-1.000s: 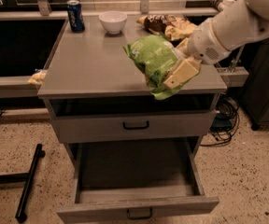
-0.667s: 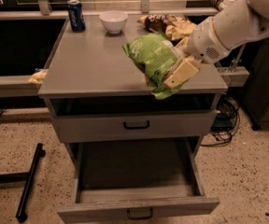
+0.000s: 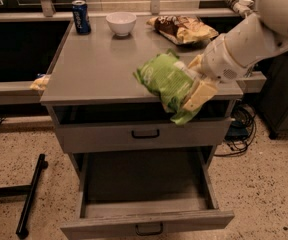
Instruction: Place green rice chip bag into middle drawer
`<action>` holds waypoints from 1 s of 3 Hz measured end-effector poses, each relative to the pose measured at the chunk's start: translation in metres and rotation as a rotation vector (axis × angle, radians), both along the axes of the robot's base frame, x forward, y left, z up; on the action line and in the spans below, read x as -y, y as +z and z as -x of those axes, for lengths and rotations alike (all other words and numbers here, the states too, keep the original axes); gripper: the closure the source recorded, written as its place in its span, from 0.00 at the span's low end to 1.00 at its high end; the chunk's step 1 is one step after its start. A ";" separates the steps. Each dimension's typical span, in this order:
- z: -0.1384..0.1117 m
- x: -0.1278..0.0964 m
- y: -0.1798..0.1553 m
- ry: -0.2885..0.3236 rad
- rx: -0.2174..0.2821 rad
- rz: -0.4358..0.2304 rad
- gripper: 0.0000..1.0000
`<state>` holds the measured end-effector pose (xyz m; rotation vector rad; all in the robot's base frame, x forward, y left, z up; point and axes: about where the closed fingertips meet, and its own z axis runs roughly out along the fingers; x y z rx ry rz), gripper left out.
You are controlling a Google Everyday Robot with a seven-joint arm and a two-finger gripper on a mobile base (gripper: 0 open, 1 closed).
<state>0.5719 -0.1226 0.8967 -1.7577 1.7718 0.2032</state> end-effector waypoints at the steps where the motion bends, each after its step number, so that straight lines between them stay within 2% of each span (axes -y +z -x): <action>1: 0.031 0.028 -0.045 0.023 -0.032 0.089 1.00; 3: 0.058 0.070 -0.127 0.052 -0.115 0.155 1.00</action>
Offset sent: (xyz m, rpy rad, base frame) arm -0.0694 -0.0845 -0.1352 -0.1841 0.1087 0.0659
